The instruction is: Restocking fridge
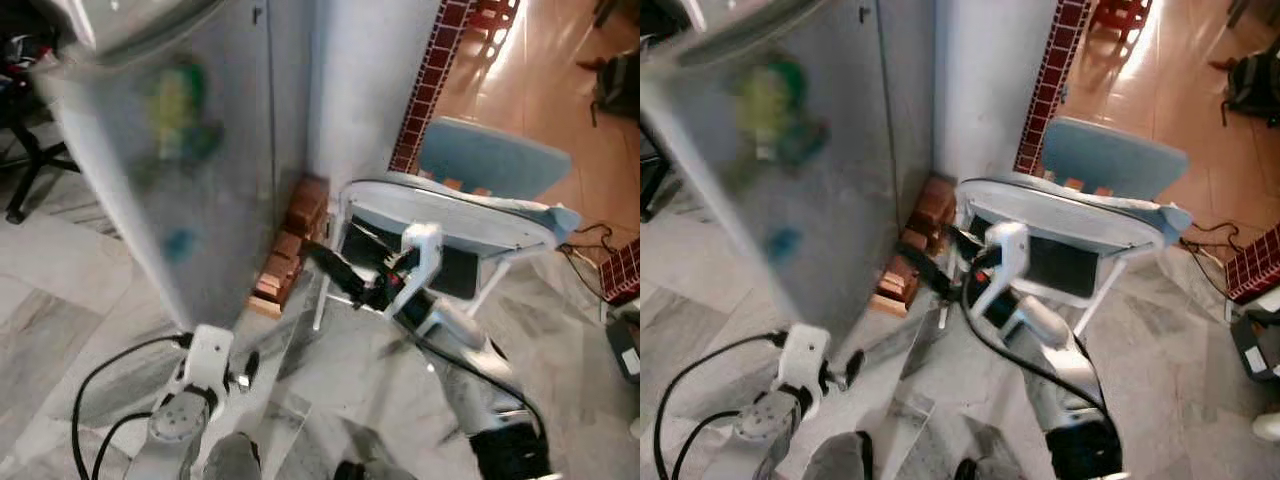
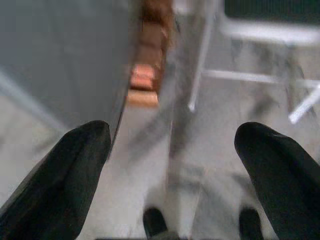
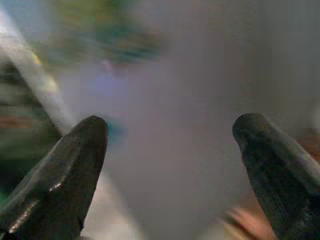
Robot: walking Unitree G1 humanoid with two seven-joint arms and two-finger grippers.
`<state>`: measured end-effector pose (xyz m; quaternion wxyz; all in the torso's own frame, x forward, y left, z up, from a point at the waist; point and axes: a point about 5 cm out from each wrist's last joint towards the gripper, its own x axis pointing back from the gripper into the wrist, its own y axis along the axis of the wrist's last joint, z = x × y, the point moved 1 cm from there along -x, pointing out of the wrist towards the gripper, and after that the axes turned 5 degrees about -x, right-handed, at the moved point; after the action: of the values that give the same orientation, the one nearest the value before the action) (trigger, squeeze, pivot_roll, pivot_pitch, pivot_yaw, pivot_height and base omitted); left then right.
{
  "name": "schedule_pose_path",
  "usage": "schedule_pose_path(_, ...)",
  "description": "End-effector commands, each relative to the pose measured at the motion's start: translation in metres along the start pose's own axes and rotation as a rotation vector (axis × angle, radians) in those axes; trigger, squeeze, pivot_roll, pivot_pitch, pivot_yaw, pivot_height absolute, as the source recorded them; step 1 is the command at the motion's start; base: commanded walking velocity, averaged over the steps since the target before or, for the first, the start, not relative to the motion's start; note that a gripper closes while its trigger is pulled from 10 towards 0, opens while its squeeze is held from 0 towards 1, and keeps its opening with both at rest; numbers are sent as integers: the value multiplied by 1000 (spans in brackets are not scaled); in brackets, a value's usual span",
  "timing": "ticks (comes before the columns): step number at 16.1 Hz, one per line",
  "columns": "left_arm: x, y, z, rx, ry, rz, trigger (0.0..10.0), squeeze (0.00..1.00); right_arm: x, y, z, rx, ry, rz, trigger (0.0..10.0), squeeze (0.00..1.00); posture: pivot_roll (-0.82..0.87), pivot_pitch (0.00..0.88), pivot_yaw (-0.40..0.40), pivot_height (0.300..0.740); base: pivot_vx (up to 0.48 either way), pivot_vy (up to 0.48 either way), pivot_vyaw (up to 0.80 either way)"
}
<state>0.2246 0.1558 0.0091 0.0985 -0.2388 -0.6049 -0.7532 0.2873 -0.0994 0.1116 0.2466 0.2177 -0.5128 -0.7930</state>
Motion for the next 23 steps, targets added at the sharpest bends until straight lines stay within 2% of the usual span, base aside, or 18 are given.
schedule_pose_path(1,0,16,8,-26,59,-79,10000,0,8,-2,-10,45,-95,-3,10000,0,158,113,-55,740,0,0,0)
schedule_pose_path(3,2,28,15,-67,114,-144,10000,0,15,-4,-10,64,-142,13,10000,0,154,106,-57,740,0,180,0)
schedule_pose_path(4,5,41,20,-128,162,-230,10000,0,21,-6,-18,84,-250,-10,10000,0,146,98,-62,740,0,465,0)
schedule_pose_path(7,5,50,29,-88,224,-290,10000,0,32,-12,-25,114,-327,-19,10000,0,145,79,-66,740,0,472,0)
schedule_pose_path(9,3,55,33,-77,257,-321,10000,0,33,-13,-27,145,-356,-38,10000,0,143,70,-63,740,0,472,0)
schedule_pose_path(12,0,75,33,-76,282,-400,10000,0,31,-10,-35,174,-415,-48,10000,0,148,61,-66,740,0,471,0)
schedule_pose_path(17,-2,79,35,-52,288,-419,10000,0,33,-10,-41,190,-462,-61,10000,0,140,67,-60,740,0,469,0)
schedule_pose_path(21,2,77,32,-27,288,-414,10000,0,41,-12,-45,189,-501,-66,10000,0,118,64,-41,740,0,469,0)
schedule_pose_path(22,3,77,30,-40,277,-419,10000,0,44,-13,-46,177,-510,-73,10000,773,116,62,-38,740,0,469,0)
schedule_pose_path(23,4,76,28,-52,268,-421,10000,0,46,-13,-46,182,-514,-71,10000,863,114,56,-40,740,0,469,0)
